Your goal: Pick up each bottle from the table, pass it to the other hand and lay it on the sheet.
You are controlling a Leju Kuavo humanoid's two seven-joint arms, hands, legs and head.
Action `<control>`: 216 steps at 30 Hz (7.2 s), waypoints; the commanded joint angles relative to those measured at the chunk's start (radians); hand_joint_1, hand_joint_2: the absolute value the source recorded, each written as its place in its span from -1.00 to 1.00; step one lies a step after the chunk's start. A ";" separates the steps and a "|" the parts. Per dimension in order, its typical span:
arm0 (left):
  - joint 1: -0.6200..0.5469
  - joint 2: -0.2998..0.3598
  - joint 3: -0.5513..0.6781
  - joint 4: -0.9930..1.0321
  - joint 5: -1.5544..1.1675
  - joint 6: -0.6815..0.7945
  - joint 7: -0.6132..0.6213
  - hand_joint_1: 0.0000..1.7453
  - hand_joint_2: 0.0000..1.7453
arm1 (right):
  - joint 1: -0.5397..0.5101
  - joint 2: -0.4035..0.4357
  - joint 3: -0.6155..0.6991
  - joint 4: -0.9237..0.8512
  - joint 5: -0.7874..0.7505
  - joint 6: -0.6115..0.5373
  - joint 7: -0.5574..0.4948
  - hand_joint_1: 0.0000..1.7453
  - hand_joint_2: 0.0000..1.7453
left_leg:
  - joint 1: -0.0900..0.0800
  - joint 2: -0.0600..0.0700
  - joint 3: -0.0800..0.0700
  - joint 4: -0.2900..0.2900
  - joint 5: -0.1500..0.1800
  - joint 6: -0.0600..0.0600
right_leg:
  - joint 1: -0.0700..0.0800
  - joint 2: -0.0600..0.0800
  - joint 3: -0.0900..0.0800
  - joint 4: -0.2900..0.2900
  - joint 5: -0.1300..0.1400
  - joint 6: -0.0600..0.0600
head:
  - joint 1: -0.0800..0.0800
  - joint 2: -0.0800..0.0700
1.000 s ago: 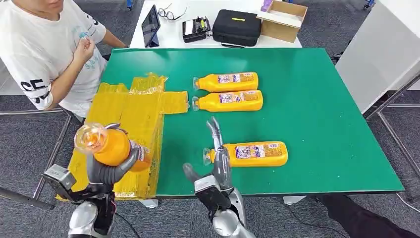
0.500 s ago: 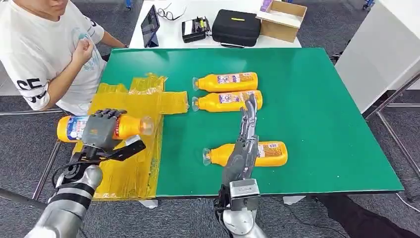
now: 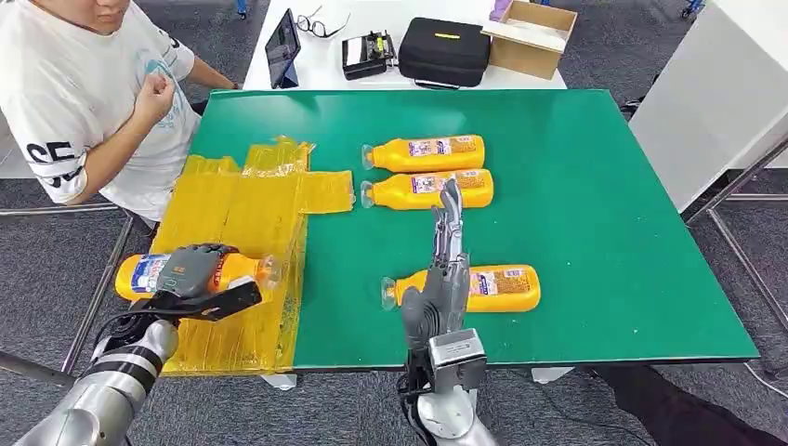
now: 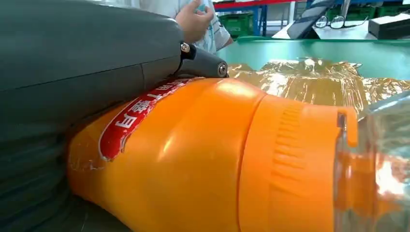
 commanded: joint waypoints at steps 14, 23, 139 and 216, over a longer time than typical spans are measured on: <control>0.009 0.016 0.011 0.075 0.028 -0.036 -0.020 1.00 1.00 | -0.034 -0.001 0.006 0.125 -0.014 0.029 0.015 -1.00 1.00 | 0.001 0.004 0.006 -0.001 -0.001 0.000 | 0.002 0.003 0.006 -0.002 0.000 -0.003 | 0.000 0.000; 0.094 0.029 -0.015 0.029 0.156 -0.257 -0.114 -1.00 -1.00 | -0.047 0.015 0.002 0.194 -0.030 0.082 0.034 -1.00 1.00 | 0.000 0.005 0.008 -0.002 -0.001 0.000 | 0.001 0.003 0.008 -0.002 0.000 -0.003 | 0.000 0.000; 0.348 -0.306 0.193 -0.432 0.832 0.009 -0.277 -1.00 1.00 | -0.552 -0.636 0.261 0.564 0.247 0.654 0.569 -1.00 1.00 | -0.003 -0.004 0.002 0.000 0.001 0.005 | -0.001 -0.005 0.005 -0.003 0.002 0.001 | 0.000 0.000; 0.298 -0.309 0.146 -0.334 0.841 0.006 -0.266 -1.00 1.00 | -0.475 -0.679 0.351 0.587 0.241 0.690 0.588 -1.00 1.00 | -0.004 -0.004 0.002 0.000 0.001 0.006 | -0.002 -0.006 0.005 -0.003 0.002 0.002 | 0.000 0.000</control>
